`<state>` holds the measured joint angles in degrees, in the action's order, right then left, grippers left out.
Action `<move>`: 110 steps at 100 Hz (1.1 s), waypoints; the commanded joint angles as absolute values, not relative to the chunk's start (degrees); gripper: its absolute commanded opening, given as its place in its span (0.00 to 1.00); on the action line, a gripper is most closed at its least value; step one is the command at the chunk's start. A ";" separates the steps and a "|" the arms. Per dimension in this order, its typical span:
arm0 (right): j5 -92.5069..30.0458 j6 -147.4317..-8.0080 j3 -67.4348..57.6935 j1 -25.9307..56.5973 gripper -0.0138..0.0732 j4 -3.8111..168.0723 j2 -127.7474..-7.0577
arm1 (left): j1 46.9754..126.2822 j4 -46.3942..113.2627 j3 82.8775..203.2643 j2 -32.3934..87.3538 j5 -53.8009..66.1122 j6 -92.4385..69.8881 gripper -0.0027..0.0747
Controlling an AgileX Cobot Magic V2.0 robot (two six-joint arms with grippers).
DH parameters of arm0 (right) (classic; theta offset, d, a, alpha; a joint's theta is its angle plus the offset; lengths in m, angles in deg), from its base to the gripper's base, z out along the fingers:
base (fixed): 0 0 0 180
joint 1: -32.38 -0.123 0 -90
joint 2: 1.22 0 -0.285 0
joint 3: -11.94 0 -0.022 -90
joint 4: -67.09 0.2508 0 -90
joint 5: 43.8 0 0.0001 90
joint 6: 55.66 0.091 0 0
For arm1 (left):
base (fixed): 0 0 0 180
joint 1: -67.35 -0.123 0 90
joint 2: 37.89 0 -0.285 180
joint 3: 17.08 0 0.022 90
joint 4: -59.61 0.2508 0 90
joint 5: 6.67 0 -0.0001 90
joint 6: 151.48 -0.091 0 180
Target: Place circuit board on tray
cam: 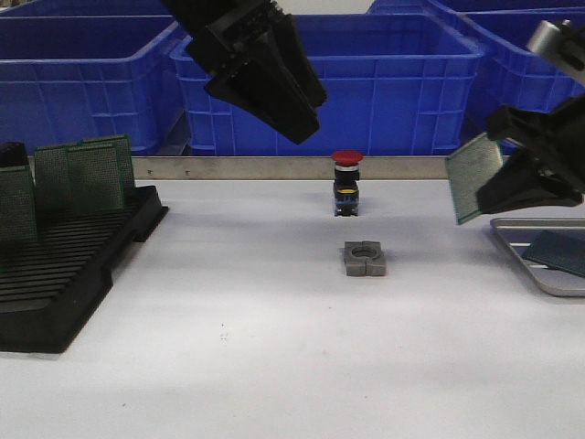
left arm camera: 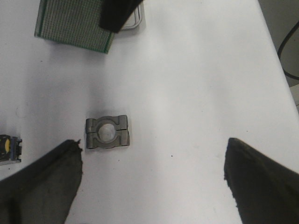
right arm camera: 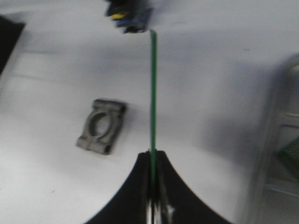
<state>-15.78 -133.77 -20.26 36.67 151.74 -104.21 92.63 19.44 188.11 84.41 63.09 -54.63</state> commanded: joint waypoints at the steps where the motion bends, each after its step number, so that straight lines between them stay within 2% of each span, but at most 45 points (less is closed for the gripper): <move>1: -16.24 -132.03 -19.81 40.61 0.08 153.16 -102.30 | 92.41 16.45 189.81 80.70 64.66 -54.02 0.79; 15: -17.47 -131.98 -20.37 45.56 0.08 153.36 -102.30 | 92.41 16.34 189.81 80.70 64.66 -54.02 0.79; 22: -17.03 -132.05 -20.37 47.50 0.14 153.24 -102.30 | 92.41 16.34 189.81 80.70 64.66 -54.02 0.79; 29: -15.03 -132.05 -20.37 49.30 0.31 152.55 -102.30 | 92.41 16.34 189.81 80.70 64.66 -54.02 0.79; 39: -12.59 -132.10 -20.37 51.43 0.71 151.19 -102.30 | 92.41 16.34 189.81 80.70 64.55 -54.02 0.77; 42: -12.68 -132.10 -20.37 51.94 0.79 150.80 -102.24 | 92.41 16.34 189.81 80.70 64.55 -54.02 0.75; 46: -12.68 -132.10 -20.37 52.63 0.88 150.31 -102.17 | 92.41 16.34 189.81 80.70 64.55 -53.93 0.73; 51: -12.61 -132.10 -20.37 53.34 0.92 149.66 -101.99 | 92.41 16.34 189.81 80.70 64.55 -52.19 0.68; 60: -11.91 -132.10 -20.31 54.39 0.88 149.58 -101.87 | 92.41 16.34 189.81 80.70 64.55 -50.95 0.54; 69: -10.58 -132.22 -20.31 54.72 0.80 149.53 -101.76 | 92.41 16.87 190.19 80.70 64.77 -48.16 0.33; 80: -9.84 -132.82 -20.31 54.72 0.53 148.75 -100.98 | 92.41 20.56 192.06 80.70 65.97 -41.41 0.01; 95: -7.95 -133.24 -20.31 54.72 0.07 146.38 -97.56 | 91.73 24.14 194.04 80.43 66.43 -31.23 0.01; 110: -7.48 -133.30 -20.31 53.48 0.09 146.48 -92.46 | 89.95 23.94 194.04 79.11 66.43 -28.25 0.01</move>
<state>-9.91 -132.36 -21.40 54.34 145.23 -97.53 91.02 26.38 192.12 83.76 63.43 -31.25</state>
